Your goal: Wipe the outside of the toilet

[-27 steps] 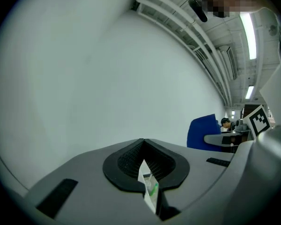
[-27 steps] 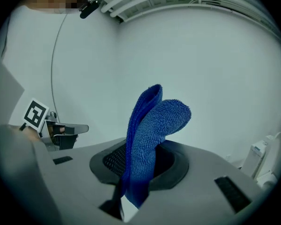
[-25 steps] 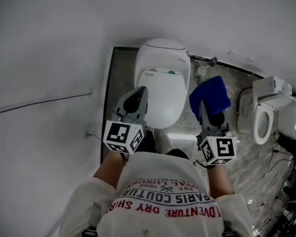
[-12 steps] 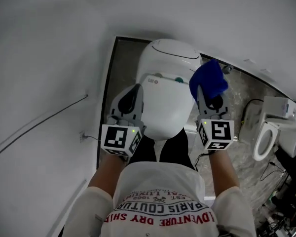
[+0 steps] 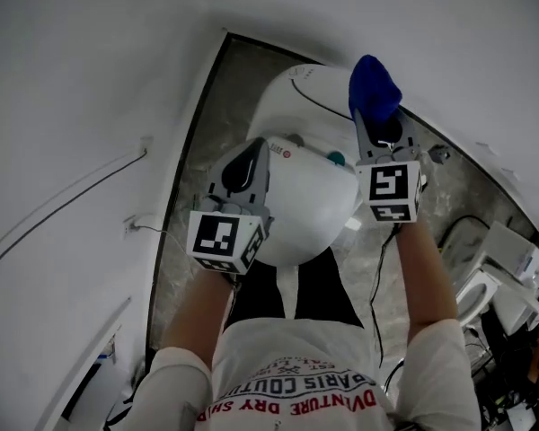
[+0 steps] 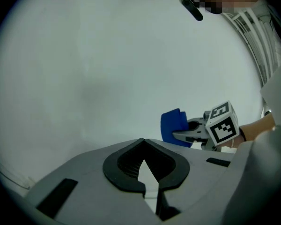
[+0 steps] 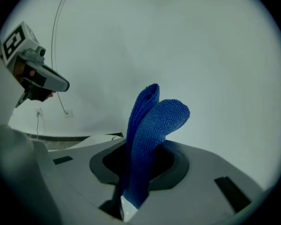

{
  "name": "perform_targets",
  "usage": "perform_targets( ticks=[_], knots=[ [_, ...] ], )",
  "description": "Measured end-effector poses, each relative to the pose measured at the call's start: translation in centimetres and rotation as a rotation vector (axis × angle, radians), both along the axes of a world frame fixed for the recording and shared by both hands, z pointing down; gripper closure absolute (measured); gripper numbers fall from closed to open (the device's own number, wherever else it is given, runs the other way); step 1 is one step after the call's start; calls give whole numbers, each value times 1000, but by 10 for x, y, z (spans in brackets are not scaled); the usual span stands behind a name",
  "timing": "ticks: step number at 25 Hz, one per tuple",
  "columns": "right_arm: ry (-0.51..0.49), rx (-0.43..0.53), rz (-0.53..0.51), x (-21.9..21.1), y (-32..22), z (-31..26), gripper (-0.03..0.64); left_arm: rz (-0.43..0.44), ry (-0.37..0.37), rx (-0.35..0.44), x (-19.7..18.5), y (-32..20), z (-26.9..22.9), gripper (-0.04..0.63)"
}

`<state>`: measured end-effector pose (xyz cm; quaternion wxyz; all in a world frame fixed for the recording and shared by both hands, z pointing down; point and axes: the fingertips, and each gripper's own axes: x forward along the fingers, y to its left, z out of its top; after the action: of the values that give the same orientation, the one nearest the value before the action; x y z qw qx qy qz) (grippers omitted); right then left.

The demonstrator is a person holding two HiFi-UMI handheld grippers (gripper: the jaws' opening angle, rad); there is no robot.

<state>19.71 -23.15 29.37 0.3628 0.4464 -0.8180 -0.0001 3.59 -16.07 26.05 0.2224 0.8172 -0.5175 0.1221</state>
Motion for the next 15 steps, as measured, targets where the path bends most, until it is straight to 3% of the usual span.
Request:
perform_targets(
  ticks=[4, 9, 15],
  knots=[
    [145, 0, -181, -21, -40, 45, 531, -35, -20, -18, -4, -19, 29, 589],
    [251, -45, -358, -48, -65, 97, 531, -86, -18, -56, -11, -29, 61, 589],
    [263, -114, -596, -79, -53, 127, 531, -107, -10, -113, -9, -18, 90, 589]
  ],
)
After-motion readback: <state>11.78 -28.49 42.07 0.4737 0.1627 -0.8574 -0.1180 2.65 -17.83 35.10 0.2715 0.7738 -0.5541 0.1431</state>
